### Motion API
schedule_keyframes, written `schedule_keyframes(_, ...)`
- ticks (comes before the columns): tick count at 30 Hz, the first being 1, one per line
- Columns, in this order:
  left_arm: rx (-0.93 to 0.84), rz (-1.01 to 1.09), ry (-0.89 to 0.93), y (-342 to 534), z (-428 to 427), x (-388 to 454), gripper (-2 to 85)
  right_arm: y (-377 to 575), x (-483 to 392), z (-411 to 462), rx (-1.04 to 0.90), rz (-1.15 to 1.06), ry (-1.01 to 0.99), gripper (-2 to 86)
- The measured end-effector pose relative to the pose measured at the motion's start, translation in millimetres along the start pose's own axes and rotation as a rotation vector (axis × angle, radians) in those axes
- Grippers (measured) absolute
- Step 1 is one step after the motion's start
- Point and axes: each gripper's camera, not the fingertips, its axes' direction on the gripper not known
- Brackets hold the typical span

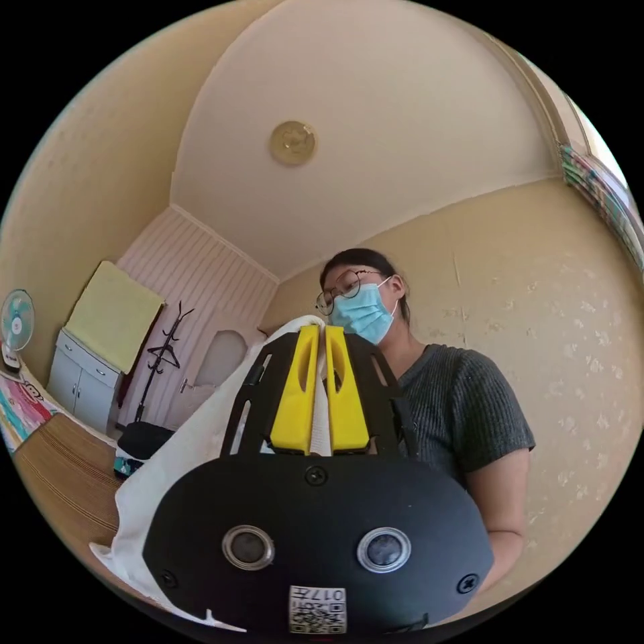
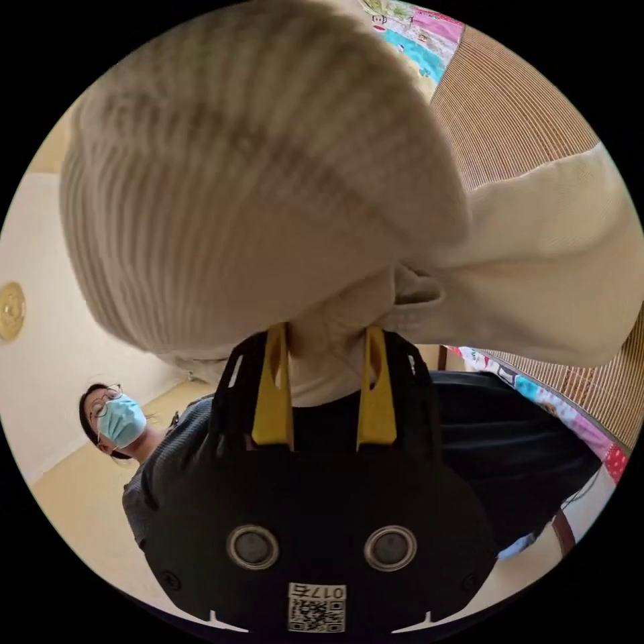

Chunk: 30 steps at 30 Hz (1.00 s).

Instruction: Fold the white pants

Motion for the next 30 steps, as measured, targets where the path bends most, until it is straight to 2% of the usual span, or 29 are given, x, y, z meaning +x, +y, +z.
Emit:
schedule_keyframes(4, 0.13, -0.001, -0.128, 12.7, -15.6, -19.2, -0.7, 23.8, -5.5, -19.7, 0.058, -0.117, -0.127, 12.6)
schedule_keyframes(8, 0.302, 0.014, -0.3, 27.3, -56.7, -18.3, -0.5, 59.0, -51.1, -53.0, 0.152, -0.464, -0.304, 10.0)
schedule_keyframes(11, 0.392, -0.08, -0.607, 49.9, -91.0, -15.4, 0.1, 82.2, -87.1, -68.4, 0.209, -0.7, -0.399, 8.8)
schedule_keyframes(12, 0.396, -0.133, -0.772, 61.8, -100.1, -15.9, 0.7, 89.0, -99.1, -71.3, 0.22, -0.784, -0.453, 7.8)
schedule_keyframes(13, 0.36, -0.169, -0.96, 74.1, -103.9, -19.0, 1.7, 92.1, -104.7, -71.8, 0.221, -0.831, -0.484, 7.0)
schedule_keyframes(14, 0.325, -0.181, -1.064, 80.2, -103.2, -22.1, 2.4, 95.6, -115.3, -70.1, 0.219, -0.892, -0.506, 5.4)
schedule_keyframes(16, 0.086, -0.322, -1.45, 107.1, -88.5, -56.0, 4.4, 96.2, -128.1, -64.2, 0.22, -0.931, -0.456, 4.4)
schedule_keyframes(18, -0.116, -0.36, -1.576, 136.3, -65.5, -92.7, 5.2, 91.6, -136.5, -51.8, 0.197, -0.918, -0.329, 3.8)
schedule_keyframes(20, -0.144, -0.334, -1.573, 172.4, -45.5, -116.7, 5.5, 87.9, -136.1, -38.1, 0.173, -0.88, -0.26, 3.5)
schedule_keyframes(23, -0.138, -0.25, -1.341, 216.6, -11.3, -143.7, 7.5, 87.4, -131.7, -5.1, 0.1, -0.849, -0.186, 3.2)
schedule_keyframes(26, -0.319, -0.156, -1.26, 240.7, 42.8, -178.2, 13.4, 96.2, -132.5, 49.2, -0.033, -0.841, -0.051, 3.1)
schedule_keyframes(28, -0.483, -0.079, -1.223, 257.6, 89.1, -208.9, 17.4, 104.0, -131.7, 81.7, -0.114, -0.85, -0.032, 3.0)
schedule_keyframes(30, -0.499, -0.004, -1.218, 271.0, 107.8, -220.6, 17.4, 113.7, -123.3, 96.7, -0.098, -0.828, -0.067, 2.9)
